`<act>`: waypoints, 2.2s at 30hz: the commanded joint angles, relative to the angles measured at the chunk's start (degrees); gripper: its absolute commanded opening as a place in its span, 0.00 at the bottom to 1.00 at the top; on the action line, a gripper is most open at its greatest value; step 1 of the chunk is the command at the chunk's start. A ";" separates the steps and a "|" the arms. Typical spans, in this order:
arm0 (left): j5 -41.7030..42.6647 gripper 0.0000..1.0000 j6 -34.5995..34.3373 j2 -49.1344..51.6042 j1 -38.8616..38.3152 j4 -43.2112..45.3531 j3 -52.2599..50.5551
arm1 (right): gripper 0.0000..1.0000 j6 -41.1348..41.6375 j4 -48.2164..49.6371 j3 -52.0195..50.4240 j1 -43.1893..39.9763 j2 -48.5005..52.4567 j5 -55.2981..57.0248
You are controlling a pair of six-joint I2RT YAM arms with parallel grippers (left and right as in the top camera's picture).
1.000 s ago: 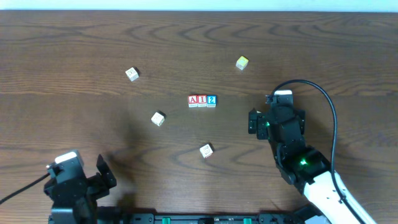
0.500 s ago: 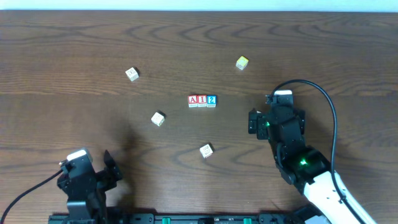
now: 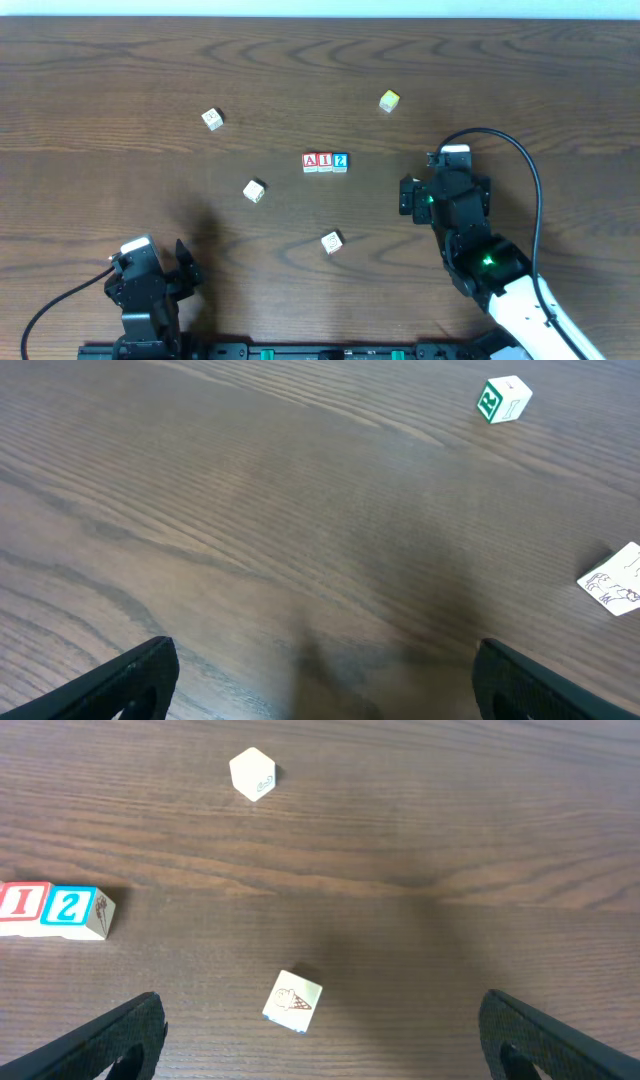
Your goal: Spell out Ai2
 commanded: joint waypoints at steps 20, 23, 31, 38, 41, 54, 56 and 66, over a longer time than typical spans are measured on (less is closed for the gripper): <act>3.67 0.95 0.79 -0.52 0.13 -5.62 -3.19 | 0.99 -0.31 0.09 0.24 -0.46 -0.02 0.79; 3.67 0.95 0.79 -0.52 0.13 -5.62 -3.19 | 0.99 -0.31 0.09 0.24 -0.46 -0.02 0.79; 3.67 0.95 0.79 -0.52 0.13 -5.62 -3.19 | 0.99 -0.31 0.07 0.24 -0.46 -0.02 0.79; 3.67 0.95 0.79 -0.52 0.13 -5.64 -3.19 | 0.99 -0.31 0.09 0.24 -0.46 -0.02 0.79; 3.67 0.95 0.81 -0.52 0.13 -5.62 -3.19 | 0.99 -1.01 -1.22 0.24 -0.46 -0.26 1.22; 3.67 0.95 0.79 -0.52 0.13 -5.64 -3.19 | 0.99 -3.30 -5.27 -24.30 -6.49 -34.91 0.59; 3.67 0.95 0.81 -0.52 0.13 -5.64 -3.19 | 0.99 -3.30 -4.20 -26.60 -7.19 -38.10 -0.24; 3.67 0.95 0.79 -0.52 0.13 -5.64 -3.19 | 0.99 -4.42 -3.89 -28.55 -11.04 -48.41 -0.72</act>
